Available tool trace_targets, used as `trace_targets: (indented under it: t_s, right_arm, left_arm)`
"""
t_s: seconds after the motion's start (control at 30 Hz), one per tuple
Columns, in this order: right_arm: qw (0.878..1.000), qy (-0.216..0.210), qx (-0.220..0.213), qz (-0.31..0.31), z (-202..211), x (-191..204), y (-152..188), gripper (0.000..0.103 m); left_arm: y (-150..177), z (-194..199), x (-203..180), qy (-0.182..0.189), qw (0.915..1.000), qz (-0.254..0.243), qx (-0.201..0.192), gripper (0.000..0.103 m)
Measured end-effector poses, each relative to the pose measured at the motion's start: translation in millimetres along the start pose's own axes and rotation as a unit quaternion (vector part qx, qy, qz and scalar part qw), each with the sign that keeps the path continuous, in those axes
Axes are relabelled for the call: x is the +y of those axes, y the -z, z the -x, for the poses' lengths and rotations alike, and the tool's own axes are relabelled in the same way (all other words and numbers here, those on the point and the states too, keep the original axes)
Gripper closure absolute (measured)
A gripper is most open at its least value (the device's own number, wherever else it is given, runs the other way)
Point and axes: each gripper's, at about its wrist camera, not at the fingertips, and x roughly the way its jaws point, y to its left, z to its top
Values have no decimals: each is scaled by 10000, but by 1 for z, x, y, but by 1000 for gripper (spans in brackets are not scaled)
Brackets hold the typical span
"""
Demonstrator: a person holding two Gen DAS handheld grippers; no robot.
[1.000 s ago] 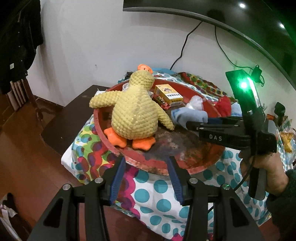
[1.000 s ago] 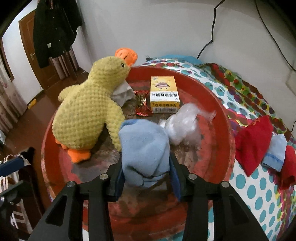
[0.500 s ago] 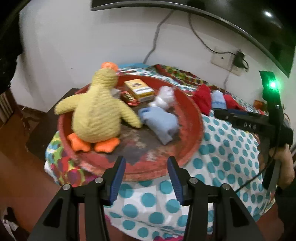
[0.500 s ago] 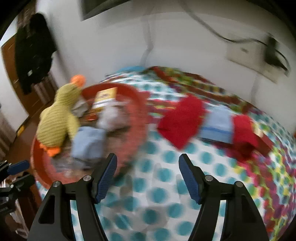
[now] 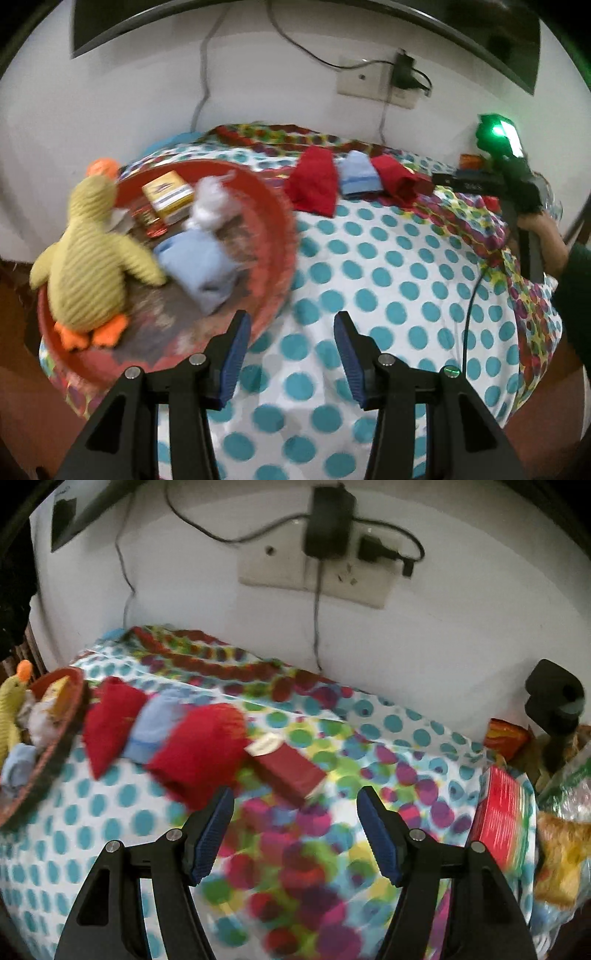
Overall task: Organize objects
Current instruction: 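Grasp the red MARUBI box with the right tool while the left tool moves to a red sock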
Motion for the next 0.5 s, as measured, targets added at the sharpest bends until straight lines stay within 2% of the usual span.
trace_targets:
  t_s: [0.07, 0.27, 0.43, 0.5]
  right_arm:
    - [9999, -88, 58, 58, -15, -5, -6, 36]
    - [9968, -713, 276, 249, -52, -8, -16, 37]
    - [9961, -768, 295, 305, -57, -4, -8, 64]
    - [9967, -731, 247, 250, -51, -5, -2, 69]
  left_arm:
    - [-9, -9, -12, 95, 9999, -97, 55, 55]
    - [-36, -37, -40, 404, 9987, -207, 242, 55]
    - [-64, -58, -61, 352, 9985, -378, 158, 55]
    - [-76, -69, -69, 428, 9985, -345, 87, 55]
